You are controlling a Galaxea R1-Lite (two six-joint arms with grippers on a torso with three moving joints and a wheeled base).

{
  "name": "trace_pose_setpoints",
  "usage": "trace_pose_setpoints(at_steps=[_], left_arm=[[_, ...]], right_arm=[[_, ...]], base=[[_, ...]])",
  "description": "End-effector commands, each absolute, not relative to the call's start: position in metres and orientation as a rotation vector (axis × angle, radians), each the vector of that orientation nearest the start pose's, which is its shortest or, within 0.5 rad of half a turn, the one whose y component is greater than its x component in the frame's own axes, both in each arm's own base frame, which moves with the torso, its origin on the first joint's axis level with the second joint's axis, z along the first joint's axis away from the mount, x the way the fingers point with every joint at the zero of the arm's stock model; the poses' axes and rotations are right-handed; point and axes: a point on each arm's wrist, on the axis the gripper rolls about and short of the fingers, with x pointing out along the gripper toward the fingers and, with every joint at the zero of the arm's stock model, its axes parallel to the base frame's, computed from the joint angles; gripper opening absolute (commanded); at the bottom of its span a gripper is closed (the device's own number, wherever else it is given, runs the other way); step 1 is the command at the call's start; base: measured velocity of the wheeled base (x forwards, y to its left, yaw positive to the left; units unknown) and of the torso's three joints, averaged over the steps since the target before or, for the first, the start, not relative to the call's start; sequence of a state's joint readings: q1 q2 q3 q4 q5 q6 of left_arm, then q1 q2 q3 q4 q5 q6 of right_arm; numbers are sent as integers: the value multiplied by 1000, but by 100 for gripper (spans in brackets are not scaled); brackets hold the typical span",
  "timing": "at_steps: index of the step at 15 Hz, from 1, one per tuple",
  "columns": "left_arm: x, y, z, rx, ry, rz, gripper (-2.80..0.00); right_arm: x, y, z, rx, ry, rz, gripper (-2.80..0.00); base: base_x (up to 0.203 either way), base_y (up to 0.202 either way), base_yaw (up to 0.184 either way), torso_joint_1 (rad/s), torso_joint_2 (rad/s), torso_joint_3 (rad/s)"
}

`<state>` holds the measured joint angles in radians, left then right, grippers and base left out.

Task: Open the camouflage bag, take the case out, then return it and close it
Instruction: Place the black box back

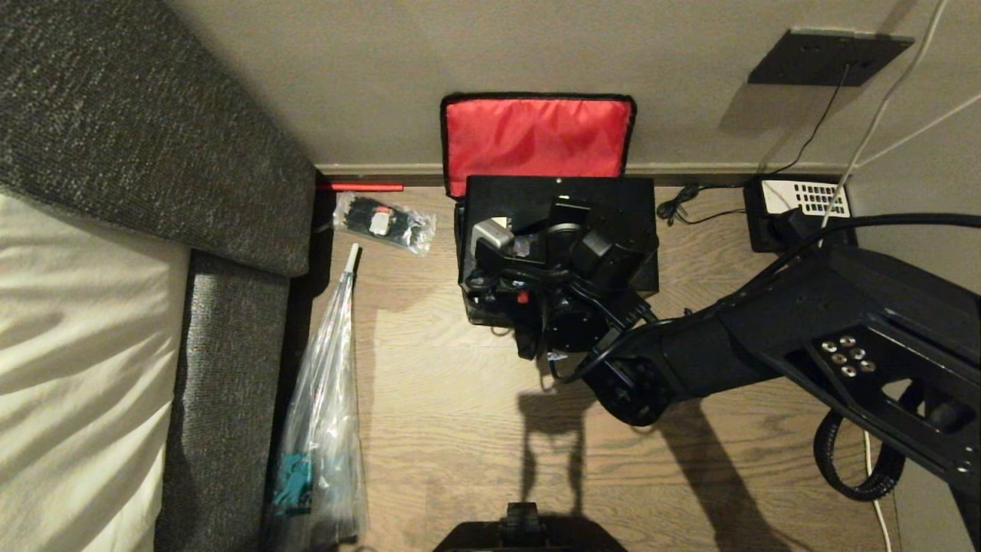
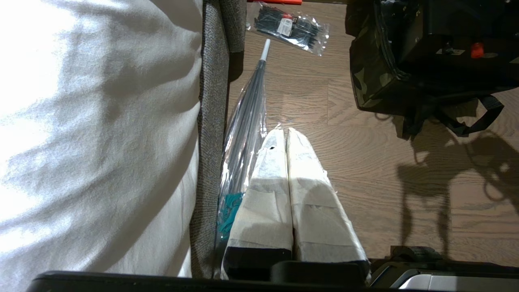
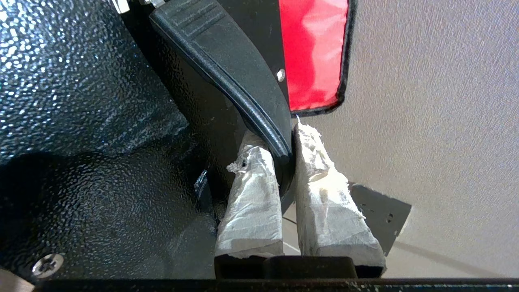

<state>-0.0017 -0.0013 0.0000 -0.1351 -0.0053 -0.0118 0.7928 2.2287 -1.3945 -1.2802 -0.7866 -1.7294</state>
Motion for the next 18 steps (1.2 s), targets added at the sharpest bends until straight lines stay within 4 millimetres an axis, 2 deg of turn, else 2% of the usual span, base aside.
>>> trace_pose_setpoints(at_steps=[1, 6, 9, 13, 18], left_arm=[[-20, 0, 78, -12, -96, -7, -280], [-20, 0, 78, -12, -96, -8, -280], [-20, 0, 78, -12, -96, -7, -280], [-20, 0, 78, -12, -96, -7, -280], [-20, 0, 78, -12, -96, -7, -280]], right_arm=[[319, 308, 202, -1397, -233, -254, -280], [317, 314, 200, -1404, -240, -242, -280], [322, 314, 191, -1411, -227, -240, -280], [337, 307, 178, -1430, -194, -255, -280], [353, 304, 172, -1426, -174, -279, -280]], base=[[0, 0, 0, 0, 0, 0], [0, 0, 0, 0, 0, 0], [0, 0, 0, 0, 0, 0], [0, 0, 0, 0, 0, 0], [0, 0, 0, 0, 0, 0]])
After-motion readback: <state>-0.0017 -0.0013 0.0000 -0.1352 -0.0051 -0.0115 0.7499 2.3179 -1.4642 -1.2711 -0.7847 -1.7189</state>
